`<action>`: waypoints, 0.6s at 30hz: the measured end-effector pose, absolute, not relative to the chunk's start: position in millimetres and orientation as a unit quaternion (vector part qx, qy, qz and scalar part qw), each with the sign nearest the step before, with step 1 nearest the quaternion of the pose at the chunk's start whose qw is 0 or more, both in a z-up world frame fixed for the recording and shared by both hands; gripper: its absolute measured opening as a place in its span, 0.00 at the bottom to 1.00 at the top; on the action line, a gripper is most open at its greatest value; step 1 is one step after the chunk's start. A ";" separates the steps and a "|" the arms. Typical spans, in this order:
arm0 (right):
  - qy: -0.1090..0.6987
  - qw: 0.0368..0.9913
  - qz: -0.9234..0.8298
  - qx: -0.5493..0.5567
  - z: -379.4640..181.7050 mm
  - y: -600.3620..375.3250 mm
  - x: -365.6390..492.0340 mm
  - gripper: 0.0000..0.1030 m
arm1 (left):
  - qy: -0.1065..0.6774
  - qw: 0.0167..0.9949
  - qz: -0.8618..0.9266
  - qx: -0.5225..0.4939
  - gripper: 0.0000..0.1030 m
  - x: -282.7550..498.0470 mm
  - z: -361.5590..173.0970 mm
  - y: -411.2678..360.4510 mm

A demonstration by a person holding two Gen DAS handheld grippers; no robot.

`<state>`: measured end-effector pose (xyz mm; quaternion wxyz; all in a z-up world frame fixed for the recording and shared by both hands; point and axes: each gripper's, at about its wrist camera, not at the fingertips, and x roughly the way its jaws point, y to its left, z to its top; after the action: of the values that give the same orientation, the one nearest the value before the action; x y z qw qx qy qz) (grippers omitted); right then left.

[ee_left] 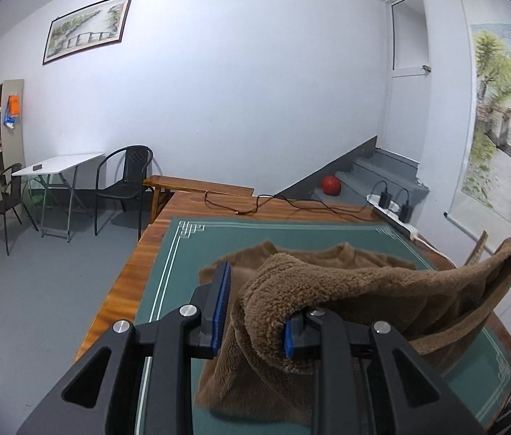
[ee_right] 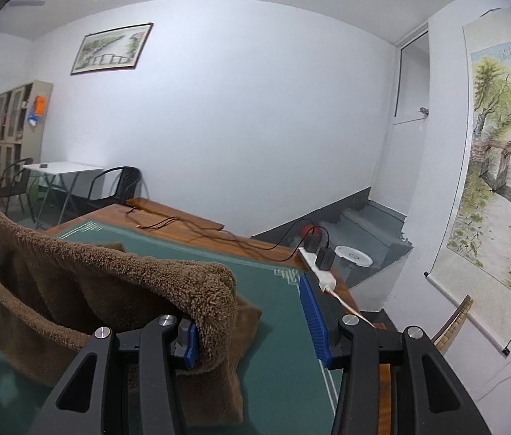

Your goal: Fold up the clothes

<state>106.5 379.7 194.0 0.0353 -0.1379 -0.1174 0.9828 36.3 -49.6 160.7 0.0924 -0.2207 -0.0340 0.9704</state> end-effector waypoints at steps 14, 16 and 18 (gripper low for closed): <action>-0.079 0.070 0.976 -0.192 177.3 378.4 -71.6 0.47 | -0.043 0.056 0.956 -0.284 0.28 -131.6 136.7 -26.7; -0.074 0.074 0.973 -0.205 170.5 379.0 -92.8 0.47 | -0.040 0.052 0.953 -0.296 0.28 -151.3 125.8 -23.5; -0.075 0.080 0.970 -0.217 159.6 378.6 -115.5 0.47 | -0.038 0.047 0.949 -0.309 0.28 -171.0 114.9 -20.2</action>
<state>-115.5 378.6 159.6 0.0800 -0.2174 -0.0745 0.9699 -171.0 -20.2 114.9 0.0469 -0.3090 -0.0383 0.9491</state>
